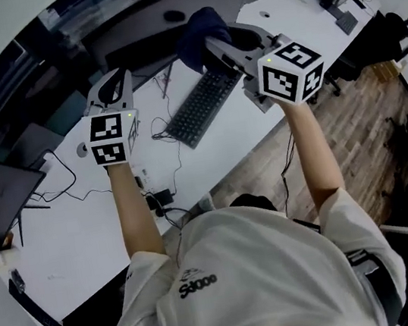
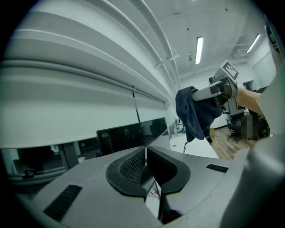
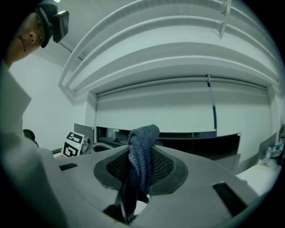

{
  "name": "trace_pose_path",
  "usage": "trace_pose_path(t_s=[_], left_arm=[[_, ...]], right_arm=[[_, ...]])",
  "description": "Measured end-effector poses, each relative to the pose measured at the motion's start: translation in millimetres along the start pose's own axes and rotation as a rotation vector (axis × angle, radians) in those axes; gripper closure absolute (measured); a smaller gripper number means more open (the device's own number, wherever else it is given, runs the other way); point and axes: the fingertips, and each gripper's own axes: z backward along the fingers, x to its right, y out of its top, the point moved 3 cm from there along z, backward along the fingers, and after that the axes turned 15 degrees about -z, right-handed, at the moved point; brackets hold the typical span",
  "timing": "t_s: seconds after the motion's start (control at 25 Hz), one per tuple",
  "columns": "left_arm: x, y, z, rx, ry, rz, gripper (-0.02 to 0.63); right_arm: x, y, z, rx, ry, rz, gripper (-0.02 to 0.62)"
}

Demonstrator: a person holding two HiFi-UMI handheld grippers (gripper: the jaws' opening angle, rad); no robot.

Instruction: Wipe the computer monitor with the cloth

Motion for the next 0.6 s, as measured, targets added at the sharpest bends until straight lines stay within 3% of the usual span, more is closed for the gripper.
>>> trace_pose_path(t_s=[0.24,0.48,0.6], left_arm=[[-36.4,-29.6,37.2,-0.077,0.084,0.041,0.575],[-49.0,-42.9,64.1,-0.131,0.149,0.062,0.575],[-54.7,-46.0,80.5,-0.158,0.196,0.069,0.575]], right_arm=[[-50.3,18.6,-101.3,0.005,0.214,0.029,0.506],[-80.1,36.6,-161.4,0.015,0.317,0.033,0.506],[-85.7,41.6,-191.6,0.003,0.328,0.008,0.506]])
